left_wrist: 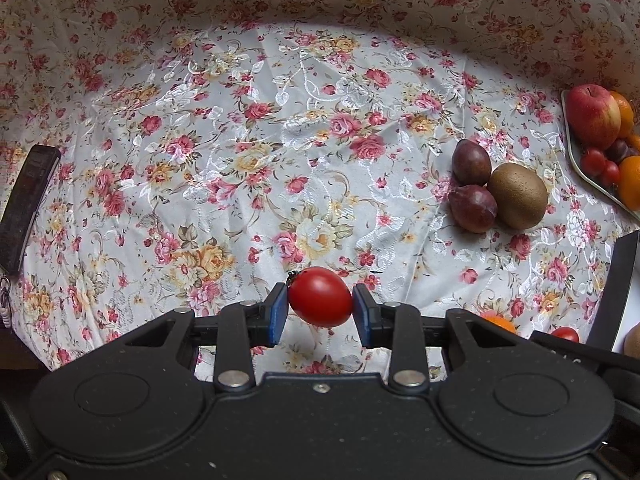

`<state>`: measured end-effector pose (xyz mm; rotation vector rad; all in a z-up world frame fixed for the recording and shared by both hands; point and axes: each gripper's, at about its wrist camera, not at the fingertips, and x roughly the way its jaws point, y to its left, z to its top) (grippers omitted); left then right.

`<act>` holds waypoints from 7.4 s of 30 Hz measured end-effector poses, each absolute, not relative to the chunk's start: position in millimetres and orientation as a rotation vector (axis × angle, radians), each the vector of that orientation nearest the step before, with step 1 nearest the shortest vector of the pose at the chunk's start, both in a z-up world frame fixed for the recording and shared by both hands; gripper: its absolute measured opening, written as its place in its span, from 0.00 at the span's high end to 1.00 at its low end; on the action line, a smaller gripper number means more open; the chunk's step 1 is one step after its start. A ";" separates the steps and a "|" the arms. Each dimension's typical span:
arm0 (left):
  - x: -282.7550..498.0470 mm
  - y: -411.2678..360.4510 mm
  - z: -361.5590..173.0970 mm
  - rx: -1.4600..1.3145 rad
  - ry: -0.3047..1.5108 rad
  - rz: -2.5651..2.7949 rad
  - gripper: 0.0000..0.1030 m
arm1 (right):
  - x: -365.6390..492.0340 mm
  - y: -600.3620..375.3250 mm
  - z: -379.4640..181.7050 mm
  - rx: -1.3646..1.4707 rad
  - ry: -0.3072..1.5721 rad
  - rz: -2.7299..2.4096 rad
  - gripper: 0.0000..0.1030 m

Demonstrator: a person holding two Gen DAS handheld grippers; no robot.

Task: Organize fruits
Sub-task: 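Close the left tool on the tomato while the right tool grasps the tangerine, then carry the tomato in the left tool while the right tool carries the tangerine over the box, then open the left tool to drop the tomato while the right tool releases the tangerine in the box, then withdraw both open tools from the box toward the loose fruit, then close the right tool on a red tomato while the left tool moves toward the plums, then lift the tomato with the right tool while the left tool reaches a dark red plum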

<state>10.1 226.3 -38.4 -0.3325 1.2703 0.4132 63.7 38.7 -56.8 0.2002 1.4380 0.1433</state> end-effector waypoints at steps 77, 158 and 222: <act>55.0 35.6 -3.9 -0.153 1.290 0.054 0.58 | 88.4 -181.7 1.1 0.473 1.183 -0.262 0.59; 55.9 113.2 -14.8 -0.235 1.335 0.251 0.55 | 82.5 -111.6 -0.1 0.363 1.232 -0.107 0.58; 61.6 189.1 -16.3 -0.317 1.340 0.317 0.55 | 105.9 -10.1 -81.0 0.232 1.506 -0.080 0.58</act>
